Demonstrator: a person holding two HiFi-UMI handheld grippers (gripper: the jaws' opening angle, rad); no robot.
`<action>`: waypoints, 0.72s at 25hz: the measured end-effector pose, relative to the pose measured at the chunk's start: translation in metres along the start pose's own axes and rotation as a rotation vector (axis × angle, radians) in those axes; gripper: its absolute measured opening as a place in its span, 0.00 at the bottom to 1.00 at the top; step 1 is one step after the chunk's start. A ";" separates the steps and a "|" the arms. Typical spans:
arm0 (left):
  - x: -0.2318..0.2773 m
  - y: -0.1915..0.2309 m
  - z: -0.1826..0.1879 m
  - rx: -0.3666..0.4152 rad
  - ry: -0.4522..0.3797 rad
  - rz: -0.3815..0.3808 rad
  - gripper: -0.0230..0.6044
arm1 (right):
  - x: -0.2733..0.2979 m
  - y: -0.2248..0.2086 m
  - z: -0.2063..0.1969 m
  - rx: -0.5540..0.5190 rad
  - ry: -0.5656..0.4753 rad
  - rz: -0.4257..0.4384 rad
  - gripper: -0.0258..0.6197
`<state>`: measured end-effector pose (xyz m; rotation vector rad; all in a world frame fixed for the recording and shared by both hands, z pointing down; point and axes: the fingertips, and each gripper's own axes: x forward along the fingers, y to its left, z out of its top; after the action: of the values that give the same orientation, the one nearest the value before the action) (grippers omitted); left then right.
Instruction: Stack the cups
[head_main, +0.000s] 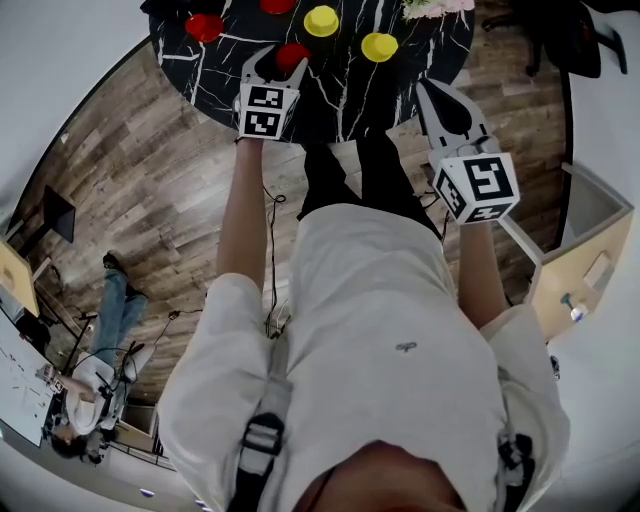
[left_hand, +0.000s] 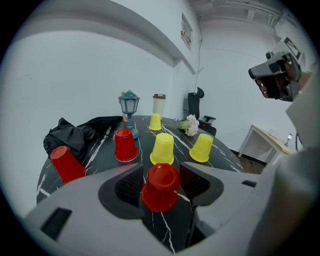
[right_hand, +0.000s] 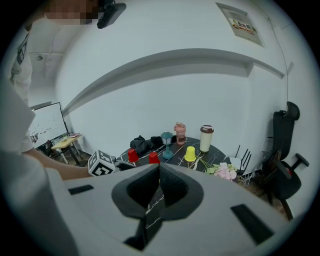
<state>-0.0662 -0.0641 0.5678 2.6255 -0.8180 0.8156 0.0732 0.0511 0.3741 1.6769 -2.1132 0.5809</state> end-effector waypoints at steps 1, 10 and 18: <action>0.000 0.000 0.002 0.001 -0.001 0.003 0.38 | 0.002 -0.002 0.000 0.000 0.001 0.006 0.05; -0.008 -0.007 0.018 -0.018 -0.004 0.036 0.38 | 0.024 -0.021 0.006 -0.021 0.002 0.073 0.05; -0.018 -0.014 0.041 -0.059 -0.013 0.091 0.38 | 0.046 -0.046 0.009 -0.066 0.037 0.152 0.07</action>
<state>-0.0521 -0.0618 0.5232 2.5608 -0.9563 0.7862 0.1079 -0.0011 0.3948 1.4679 -2.2215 0.5750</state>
